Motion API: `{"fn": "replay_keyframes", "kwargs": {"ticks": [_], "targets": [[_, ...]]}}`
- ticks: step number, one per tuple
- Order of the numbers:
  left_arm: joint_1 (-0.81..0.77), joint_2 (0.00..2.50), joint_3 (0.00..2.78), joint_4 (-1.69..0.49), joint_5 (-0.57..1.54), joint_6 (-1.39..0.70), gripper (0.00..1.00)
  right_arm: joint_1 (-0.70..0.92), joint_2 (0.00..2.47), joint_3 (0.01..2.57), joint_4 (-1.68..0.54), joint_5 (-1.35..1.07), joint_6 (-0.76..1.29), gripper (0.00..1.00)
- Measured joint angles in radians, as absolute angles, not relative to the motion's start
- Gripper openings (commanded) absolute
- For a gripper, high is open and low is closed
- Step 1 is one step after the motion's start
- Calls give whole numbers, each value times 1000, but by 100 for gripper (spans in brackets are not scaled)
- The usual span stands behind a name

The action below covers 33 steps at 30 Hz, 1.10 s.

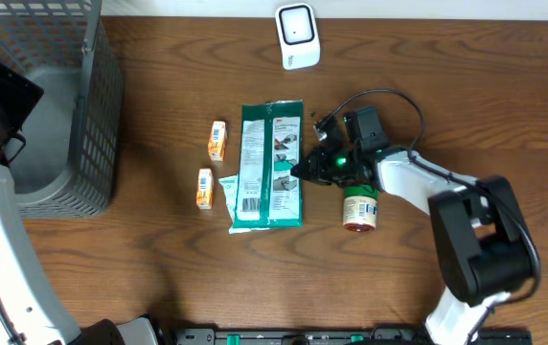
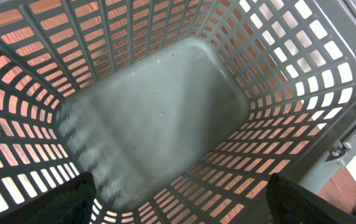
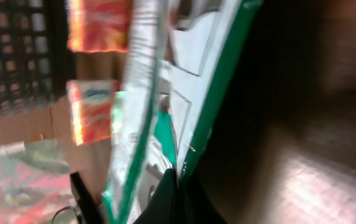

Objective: Scan the item barcode

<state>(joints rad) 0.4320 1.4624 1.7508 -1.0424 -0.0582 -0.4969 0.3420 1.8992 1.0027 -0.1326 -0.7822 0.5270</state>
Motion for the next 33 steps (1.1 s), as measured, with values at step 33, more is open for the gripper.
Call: {"fn": "replay_keyframes", "kwargs": {"ticks": [33], "targets": [[432,1462,1751,-1042,-58,-497,88,310,1751,1002,-345,-724,347,1]]}}
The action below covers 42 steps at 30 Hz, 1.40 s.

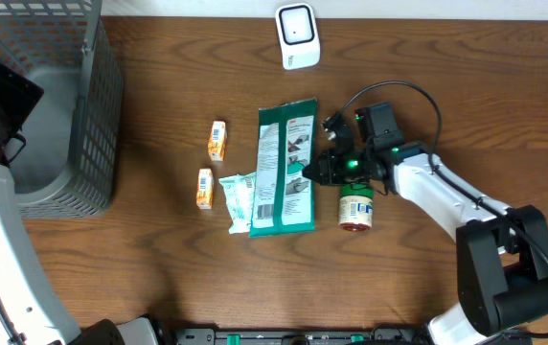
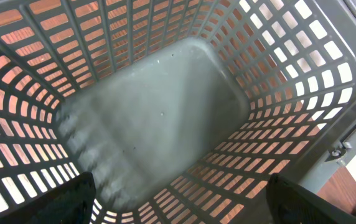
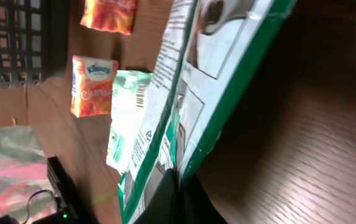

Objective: Scan the item barcode

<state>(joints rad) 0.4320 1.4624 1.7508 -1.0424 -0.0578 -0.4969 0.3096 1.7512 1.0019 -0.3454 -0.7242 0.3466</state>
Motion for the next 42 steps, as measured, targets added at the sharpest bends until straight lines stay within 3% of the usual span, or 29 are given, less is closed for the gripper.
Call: {"fn": "replay_keyframes", "kwargs": {"ticks": [24,34,37,38,42], "targets": [[432,1462,1751,-1042,-58,-497,88,107,1559,1002,-575,-809,292,1],[432,1462,1751,-1042,-58,-496,88,107,1547,1001,-672,-577,284,2],[432,1462,1751,-1042,-58,-497,88,107,1547,1001,-673,-545,282,9],[432,1462,1751,-1042,-58,-497,88,107,1547,1001,-673,-538,279,20],[432,1462,1751,-1042,-58,-497,88,107,1547,1001,-678,-512,275,39]]}}
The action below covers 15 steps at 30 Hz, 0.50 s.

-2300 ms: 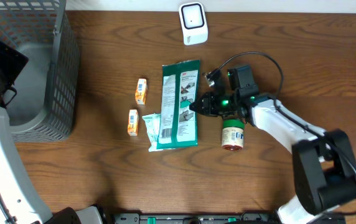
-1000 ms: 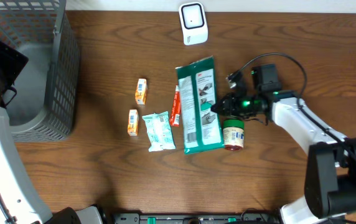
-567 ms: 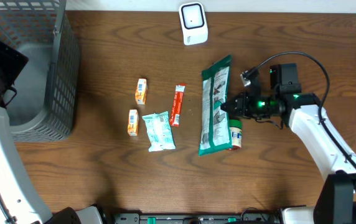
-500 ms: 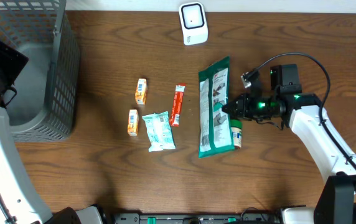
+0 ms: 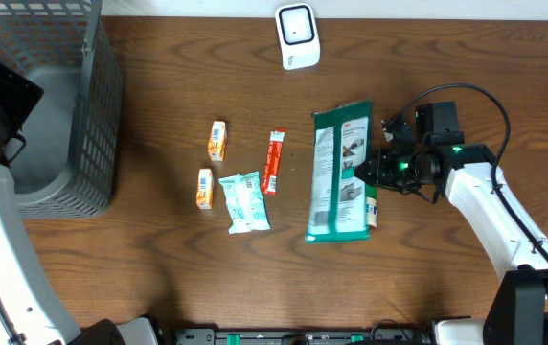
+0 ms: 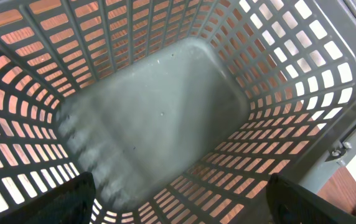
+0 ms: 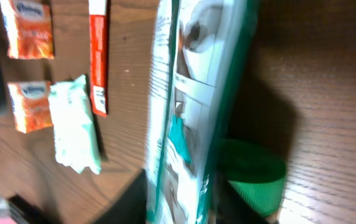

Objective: Scan the item barcode

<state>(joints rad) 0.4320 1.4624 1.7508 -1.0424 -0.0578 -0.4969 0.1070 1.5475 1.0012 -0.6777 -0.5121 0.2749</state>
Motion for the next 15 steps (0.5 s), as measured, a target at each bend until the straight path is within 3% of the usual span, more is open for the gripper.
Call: {"fn": "replay_keyframes", "kwargs": {"ticks": [7,15], "targets": [[432,1463,1751,-1042,-58,-497,88,107,1547,1001,-688,-459,271,66],[432,1462,1751,-1042,-58,-497,88,107,1547,1001,-675,-408,282,73]]}}
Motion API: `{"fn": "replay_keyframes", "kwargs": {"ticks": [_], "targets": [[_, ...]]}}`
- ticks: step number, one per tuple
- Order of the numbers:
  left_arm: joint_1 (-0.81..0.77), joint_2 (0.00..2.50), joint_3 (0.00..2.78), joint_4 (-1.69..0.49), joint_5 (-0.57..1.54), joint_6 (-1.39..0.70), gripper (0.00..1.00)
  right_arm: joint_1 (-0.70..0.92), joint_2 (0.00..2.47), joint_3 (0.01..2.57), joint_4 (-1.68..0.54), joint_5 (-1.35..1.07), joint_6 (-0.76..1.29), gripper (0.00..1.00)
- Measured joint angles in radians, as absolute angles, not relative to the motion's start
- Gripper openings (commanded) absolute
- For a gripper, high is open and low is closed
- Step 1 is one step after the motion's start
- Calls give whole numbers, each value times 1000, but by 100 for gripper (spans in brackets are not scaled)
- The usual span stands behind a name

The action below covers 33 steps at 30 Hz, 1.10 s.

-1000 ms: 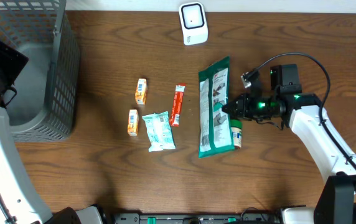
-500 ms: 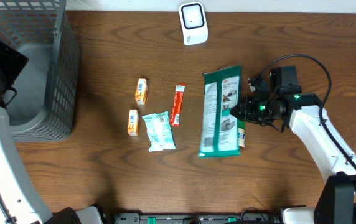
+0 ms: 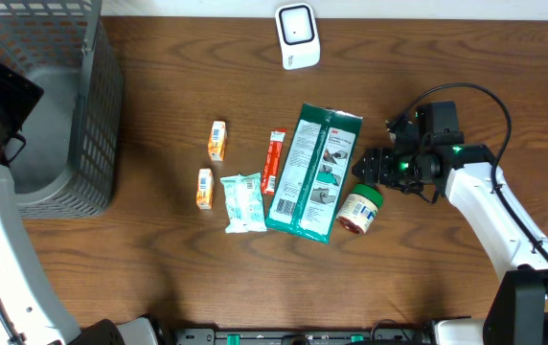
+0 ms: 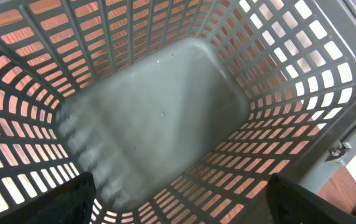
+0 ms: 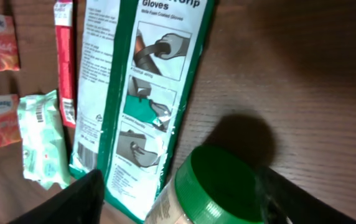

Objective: Scan the item barcode

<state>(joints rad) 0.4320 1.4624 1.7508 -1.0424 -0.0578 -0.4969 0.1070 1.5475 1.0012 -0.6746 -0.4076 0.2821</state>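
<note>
The green and white glove package (image 3: pixel 310 172) (image 5: pixel 147 93) lies flat on the table, tilted, with its printed back and barcode facing up. My right gripper (image 3: pixel 365 165) (image 5: pixel 181 177) hangs open just right of it, holding nothing. A green jar lid (image 5: pixel 218 186) shows between its fingers. The white scanner (image 3: pixel 296 36) stands at the back edge of the table. My left gripper (image 4: pixel 181 180) is open over the inside of the grey basket (image 4: pixel 165 106), far from the package.
A green-lidded jar (image 3: pixel 358 211) lies on its side against the package's right lower corner. A red stick pack (image 3: pixel 276 163), a pale green wipes pack (image 3: pixel 245 201) and two orange tissue packs (image 3: pixel 216 141) (image 3: pixel 204 188) lie left of it. The basket (image 3: pixel 82 115) fills the left end.
My right gripper has let go of the glove package and now stands open. The package, held on edge over the jar before, now lies flat a little further left.
My right gripper was shut on the right edge of the glove package, which lay over other packs. It then held the package tilted up and further right, uncovering the wipes pack, then the red stick. Now the package lies flat, released. The left arm stayed over the basket.
</note>
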Motion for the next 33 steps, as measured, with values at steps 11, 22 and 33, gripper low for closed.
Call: {"fn": "replay_keyframes", "kwargs": {"ticks": [11,22,33], "targets": [[432,1462,1751,-1042,-58,-497,88,110,1547,1003,-608,-450,361,73],[432,1462,1751,-1042,-58,-497,88,151,1632,1007,-601,-308,458,75],[432,1462,1751,-1042,-58,-497,88,149,1712,1017,-562,-295,480,73]]}}
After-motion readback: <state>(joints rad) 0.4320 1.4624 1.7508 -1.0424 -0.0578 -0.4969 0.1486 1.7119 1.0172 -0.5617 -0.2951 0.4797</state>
